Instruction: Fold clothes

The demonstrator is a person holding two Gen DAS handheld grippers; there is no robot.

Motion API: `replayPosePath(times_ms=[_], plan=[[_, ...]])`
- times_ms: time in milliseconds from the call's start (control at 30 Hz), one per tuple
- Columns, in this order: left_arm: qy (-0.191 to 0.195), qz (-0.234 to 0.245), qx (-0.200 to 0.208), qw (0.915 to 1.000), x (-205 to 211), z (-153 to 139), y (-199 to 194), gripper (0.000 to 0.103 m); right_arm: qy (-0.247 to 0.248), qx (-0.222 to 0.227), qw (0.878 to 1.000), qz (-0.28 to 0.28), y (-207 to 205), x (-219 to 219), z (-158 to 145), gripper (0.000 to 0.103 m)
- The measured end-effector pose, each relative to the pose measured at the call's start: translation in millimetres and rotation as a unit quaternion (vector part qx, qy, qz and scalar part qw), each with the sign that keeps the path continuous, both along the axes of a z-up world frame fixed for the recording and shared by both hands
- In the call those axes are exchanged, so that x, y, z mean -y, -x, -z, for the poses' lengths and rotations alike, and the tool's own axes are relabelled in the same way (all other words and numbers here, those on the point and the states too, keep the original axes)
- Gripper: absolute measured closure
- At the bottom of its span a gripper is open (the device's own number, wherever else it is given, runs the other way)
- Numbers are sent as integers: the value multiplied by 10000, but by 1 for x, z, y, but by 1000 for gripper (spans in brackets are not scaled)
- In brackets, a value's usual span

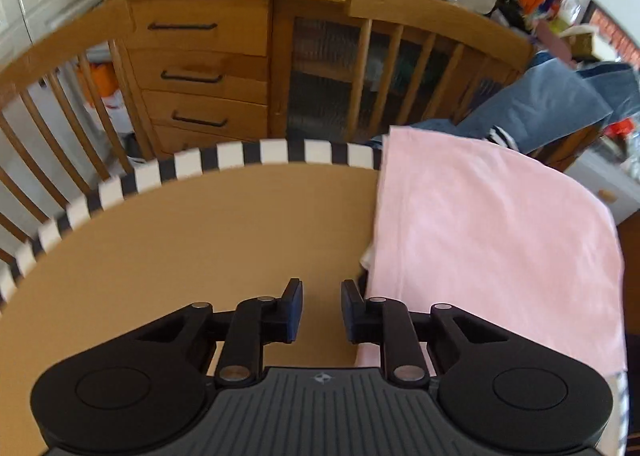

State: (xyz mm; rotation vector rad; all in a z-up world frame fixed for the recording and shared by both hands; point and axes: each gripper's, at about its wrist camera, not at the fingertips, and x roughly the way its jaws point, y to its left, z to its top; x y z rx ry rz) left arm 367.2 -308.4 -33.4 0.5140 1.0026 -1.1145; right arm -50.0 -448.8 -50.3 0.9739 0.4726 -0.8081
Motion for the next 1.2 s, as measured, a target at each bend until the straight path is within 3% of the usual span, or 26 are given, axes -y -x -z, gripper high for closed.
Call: replayPosePath(times_ms=[67,267,300,333,400,533,633,933,1200], plan=[[73,219,304,9993,-11,-3,23,75,322,-249,9991,-142,-1,-15,-9,68],[317,341,835,9954,-40,-31,107,33,1134,-790,9893,-460,-42,-80,-44,65],[340,341,949,9943,-46,-36,121,20,1381,-874,9853,-494,-49,-95,-50,57],[375,317,1047,9933,-51,-41,132,15,1596,-989,9810,-492,-56,-107,-54,50],[458,357,1121,9920,-62,-45,149,7,1949,-1185,9726,-456,-67,-130,-60,44],[711,303,984,9921,-88,-54,165,0,2045,-1125,9716,-379,-69,-159,-68,20],[825,302,857,9924,-103,-59,169,0,2135,-1080,9704,-328,-66,-178,-76,12],[839,289,555,9945,-118,-62,165,0,2047,-1146,9715,-330,-67,-195,-81,11],[1060,407,929,9892,-119,-61,170,0,1988,-1173,9723,-364,-69,-197,-79,11]])
